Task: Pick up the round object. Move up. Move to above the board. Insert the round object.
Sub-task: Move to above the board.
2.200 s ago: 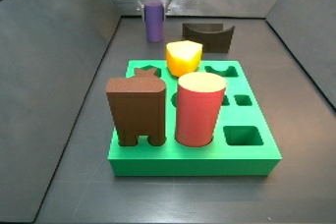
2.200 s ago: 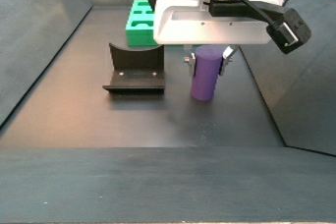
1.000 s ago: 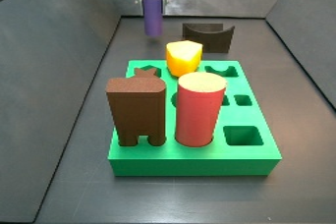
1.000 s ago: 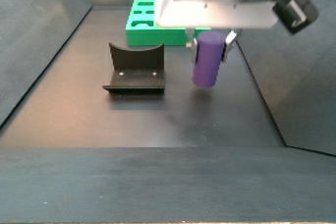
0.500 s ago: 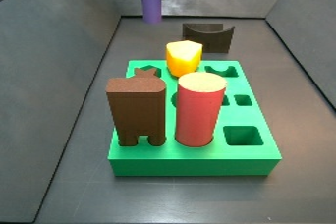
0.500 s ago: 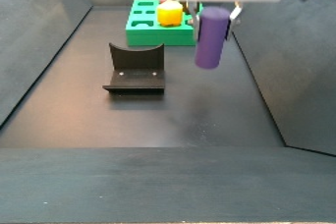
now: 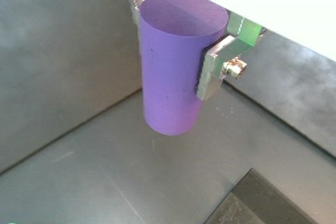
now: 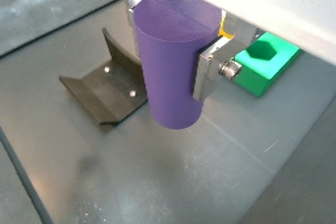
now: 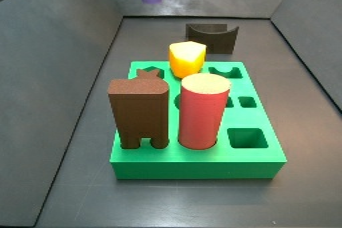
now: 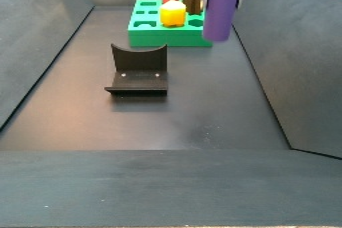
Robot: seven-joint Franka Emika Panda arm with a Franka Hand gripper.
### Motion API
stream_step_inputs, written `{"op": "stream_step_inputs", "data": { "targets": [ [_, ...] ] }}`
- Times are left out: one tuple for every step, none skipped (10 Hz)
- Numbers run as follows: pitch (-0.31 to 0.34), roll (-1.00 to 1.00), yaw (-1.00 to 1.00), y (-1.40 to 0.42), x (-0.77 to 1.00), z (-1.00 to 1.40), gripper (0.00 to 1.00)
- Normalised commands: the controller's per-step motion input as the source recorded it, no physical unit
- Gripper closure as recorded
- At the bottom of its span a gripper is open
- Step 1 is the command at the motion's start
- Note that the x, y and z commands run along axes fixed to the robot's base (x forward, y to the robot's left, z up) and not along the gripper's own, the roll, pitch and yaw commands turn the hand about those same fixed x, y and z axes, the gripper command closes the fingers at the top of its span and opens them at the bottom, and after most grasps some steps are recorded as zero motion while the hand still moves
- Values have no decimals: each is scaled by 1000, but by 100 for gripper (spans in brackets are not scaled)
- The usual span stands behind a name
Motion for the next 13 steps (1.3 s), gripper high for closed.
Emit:
{"op": "stream_step_inputs", "data": {
  "targets": [
    [48, 120, 24, -119, -46, 961, 100],
    [60, 120, 28, -74, -18, 737, 100],
    [73, 108, 28, -49, -3, 569, 100],
    [79, 92, 26, -28, 6, 401, 100],
    [80, 85, 27, -20, 7, 233, 100],
    [306, -158, -316, -1000, 186, 320, 100],
    [304, -157, -298, -1000, 188, 318, 100],
    [267, -131, -150, -1000, 196, 332, 100],
    [220, -130, -103, -1000, 201, 326, 100],
    [147, -38, -28, -1000, 210, 323, 100],
    [131, -21, -11, -1000, 214, 325, 100],
    [122, -25, -2, -1000, 227, 325, 100],
    [118, -12, 2, -1000, 236, 326, 100]
  ]
}}
